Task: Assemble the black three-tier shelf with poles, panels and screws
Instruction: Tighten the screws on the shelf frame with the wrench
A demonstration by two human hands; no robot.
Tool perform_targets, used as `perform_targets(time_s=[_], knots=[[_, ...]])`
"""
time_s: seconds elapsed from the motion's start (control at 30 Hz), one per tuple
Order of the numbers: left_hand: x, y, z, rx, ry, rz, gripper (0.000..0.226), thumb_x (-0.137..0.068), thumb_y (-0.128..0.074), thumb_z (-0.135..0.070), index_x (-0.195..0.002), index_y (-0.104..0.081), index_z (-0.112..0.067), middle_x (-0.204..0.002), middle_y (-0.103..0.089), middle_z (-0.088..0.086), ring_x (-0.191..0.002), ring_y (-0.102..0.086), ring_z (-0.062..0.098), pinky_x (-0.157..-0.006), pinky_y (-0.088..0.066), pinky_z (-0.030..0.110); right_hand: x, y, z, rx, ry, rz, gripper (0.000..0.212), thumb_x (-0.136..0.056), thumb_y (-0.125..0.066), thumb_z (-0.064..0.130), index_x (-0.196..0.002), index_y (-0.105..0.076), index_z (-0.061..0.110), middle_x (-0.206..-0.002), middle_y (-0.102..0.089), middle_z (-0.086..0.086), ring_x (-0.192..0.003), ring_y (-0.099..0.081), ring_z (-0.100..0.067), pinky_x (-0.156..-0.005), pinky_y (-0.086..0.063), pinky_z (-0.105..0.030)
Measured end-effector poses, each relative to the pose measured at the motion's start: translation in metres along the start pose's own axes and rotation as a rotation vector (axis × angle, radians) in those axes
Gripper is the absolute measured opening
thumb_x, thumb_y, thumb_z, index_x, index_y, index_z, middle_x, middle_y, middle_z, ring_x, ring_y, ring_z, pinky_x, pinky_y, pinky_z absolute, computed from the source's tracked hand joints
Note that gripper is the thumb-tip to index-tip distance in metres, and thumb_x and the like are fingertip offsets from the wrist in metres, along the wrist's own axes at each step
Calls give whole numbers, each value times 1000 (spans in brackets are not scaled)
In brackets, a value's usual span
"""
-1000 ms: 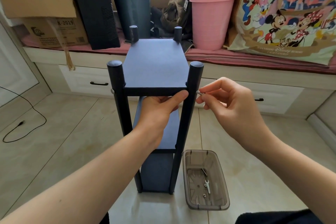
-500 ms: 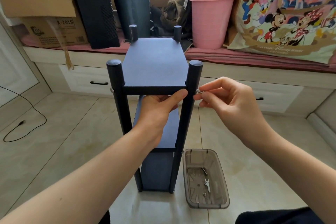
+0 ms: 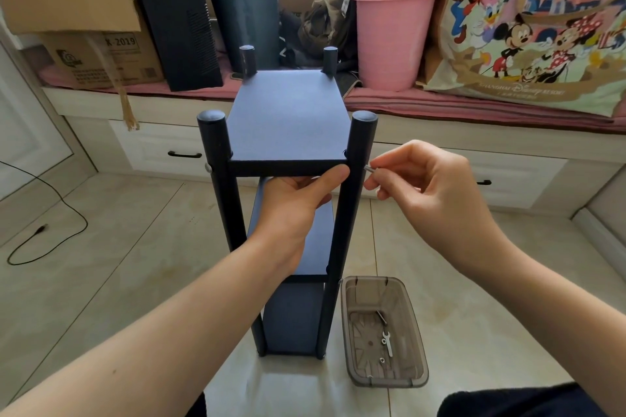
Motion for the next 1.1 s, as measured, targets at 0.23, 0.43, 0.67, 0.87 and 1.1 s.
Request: perform_targets(time_s=[0.23,0.43,0.67,0.87,1.1], knots=[[0,0,0,-3,-9,4,44,-71,-77,-32,-112,-73,-16,-106,-77,-1,-107,-70,16,-88,-53,28,0,0,-3,5,25,18,12,-91,-66,1,-90,-66,13,-78,-74,4,-76,-72,-14,-74,-58,-28],[0,-1,1,12,-11,7,61,-61,-76,-40,-116,-72,-14,-109,-76,0,-110,-69,17,-89,-52,29,-1,0,-7,-90,-9,45,10,-92,-64,1,-91,-65,10,-81,-76,0,-77,-73,-18,-76,-58,-28],[0,-1,1,31,-19,2,66,-57,-78,-46,-115,-73,-15,-108,-77,0,-110,-69,17,-86,-51,27,-2,-2,-8,-85,6,14,8,-92,-65,2,-92,-66,10,-80,-75,-1,-75,-72,-19,-77,-59,-37],[1,-3,1,9,-27,0,66,-57,-77,-47,-116,-73,-15,-108,-76,1,-109,-69,18,-86,-51,28,-3,-2,-8,-33,31,8,11,-92,-65,3,-92,-67,14,-78,-74,1,-75,-72,-19,-75,-59,-39],[1,-2,0,0,-23,-12,59,-59,-76,-45,-112,-74,-18,-106,-77,-1,-107,-70,17,-86,-52,27,-4,-2,-7,-35,8,9,10,-91,-65,1,-92,-68,10,-77,-74,-1,-74,-72,-17,-73,-59,-31]])
Point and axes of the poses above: each hand's wrist, its own x-axis away from the middle knuckle, its own y-axis out of the back of the hand, z = x × y, the point moved 3 cm from there along -x, towards the middle knuckle
